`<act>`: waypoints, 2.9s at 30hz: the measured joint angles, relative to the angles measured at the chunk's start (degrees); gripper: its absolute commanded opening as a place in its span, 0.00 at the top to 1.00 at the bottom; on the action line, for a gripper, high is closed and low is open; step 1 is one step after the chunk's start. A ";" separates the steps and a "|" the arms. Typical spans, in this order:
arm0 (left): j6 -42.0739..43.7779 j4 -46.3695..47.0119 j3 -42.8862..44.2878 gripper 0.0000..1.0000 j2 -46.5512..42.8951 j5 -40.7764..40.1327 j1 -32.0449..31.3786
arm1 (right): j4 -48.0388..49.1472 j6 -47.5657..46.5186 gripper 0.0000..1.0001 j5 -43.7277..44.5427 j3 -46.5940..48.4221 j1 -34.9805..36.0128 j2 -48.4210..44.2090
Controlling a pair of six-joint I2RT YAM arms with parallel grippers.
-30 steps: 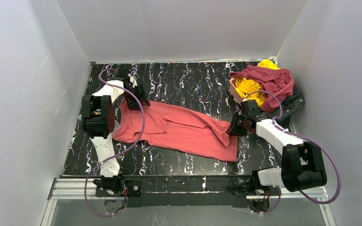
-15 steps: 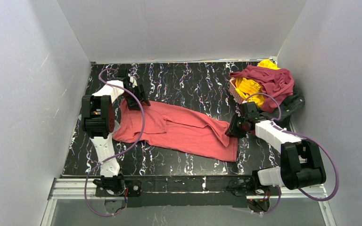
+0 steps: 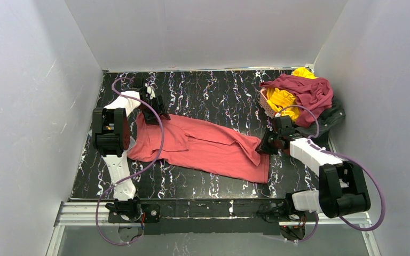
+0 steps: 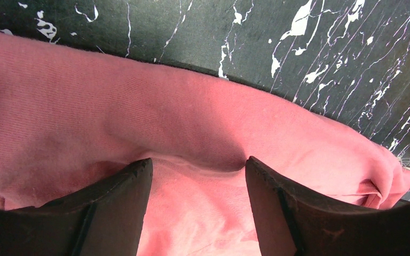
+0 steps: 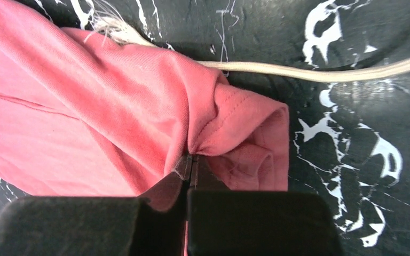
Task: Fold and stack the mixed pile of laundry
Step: Fold the T-shirt at the center of the board.
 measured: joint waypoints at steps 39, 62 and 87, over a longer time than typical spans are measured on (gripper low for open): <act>0.17 1.11 0.00 0.36 0.13 0.70 2.78 | -8.17 -0.66 0.36 -1.11 -0.42 -3.39 -16.72; -3.50 5.29 -16.81 0.33 -21.09 3.39 -0.68 | -7.80 -0.50 0.51 -5.73 -4.92 -2.82 -12.04; 1.53 -2.40 -14.58 0.32 -10.99 0.28 -7.82 | -9.44 -13.42 0.99 1.73 16.90 -2.54 3.85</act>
